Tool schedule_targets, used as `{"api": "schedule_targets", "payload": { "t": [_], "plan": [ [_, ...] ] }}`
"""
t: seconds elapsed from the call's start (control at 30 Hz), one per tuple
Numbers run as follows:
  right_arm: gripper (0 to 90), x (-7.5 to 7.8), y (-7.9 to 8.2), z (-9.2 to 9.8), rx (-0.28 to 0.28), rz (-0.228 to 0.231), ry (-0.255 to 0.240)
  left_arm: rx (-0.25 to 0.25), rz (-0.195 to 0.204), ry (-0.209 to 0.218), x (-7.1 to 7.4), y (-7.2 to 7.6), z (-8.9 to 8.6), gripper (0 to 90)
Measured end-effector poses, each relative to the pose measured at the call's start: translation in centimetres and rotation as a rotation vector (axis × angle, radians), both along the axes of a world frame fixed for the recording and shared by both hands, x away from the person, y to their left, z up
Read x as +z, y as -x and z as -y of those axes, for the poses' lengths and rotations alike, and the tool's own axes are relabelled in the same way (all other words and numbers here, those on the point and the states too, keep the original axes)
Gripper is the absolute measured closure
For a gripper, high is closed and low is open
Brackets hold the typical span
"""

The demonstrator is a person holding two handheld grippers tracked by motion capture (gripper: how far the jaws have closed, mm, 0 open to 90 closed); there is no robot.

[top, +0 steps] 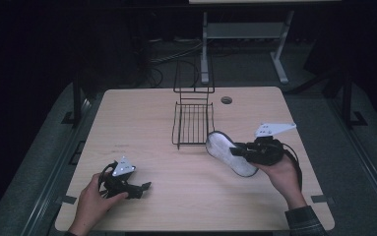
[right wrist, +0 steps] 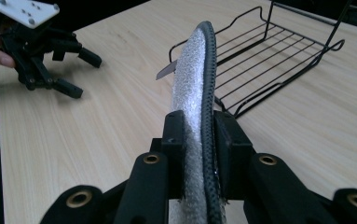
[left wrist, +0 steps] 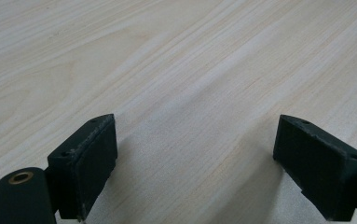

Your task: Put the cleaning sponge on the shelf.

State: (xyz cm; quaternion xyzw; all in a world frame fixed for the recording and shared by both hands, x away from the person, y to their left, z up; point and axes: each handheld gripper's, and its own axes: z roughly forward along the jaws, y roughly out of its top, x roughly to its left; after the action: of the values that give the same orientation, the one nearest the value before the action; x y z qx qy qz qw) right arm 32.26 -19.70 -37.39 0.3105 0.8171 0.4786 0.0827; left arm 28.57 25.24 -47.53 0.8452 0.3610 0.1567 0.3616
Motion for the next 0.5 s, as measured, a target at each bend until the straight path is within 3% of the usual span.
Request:
{"api": "schedule_targets", "payload": {
  "t": [0.5],
  "plan": [
    [75.1,1.1,-2.3,-0.7,-0.022,0.025,-0.036,-0.003,-0.001,-0.004,0.0,0.0,0.0,12.7]
  ]
}}
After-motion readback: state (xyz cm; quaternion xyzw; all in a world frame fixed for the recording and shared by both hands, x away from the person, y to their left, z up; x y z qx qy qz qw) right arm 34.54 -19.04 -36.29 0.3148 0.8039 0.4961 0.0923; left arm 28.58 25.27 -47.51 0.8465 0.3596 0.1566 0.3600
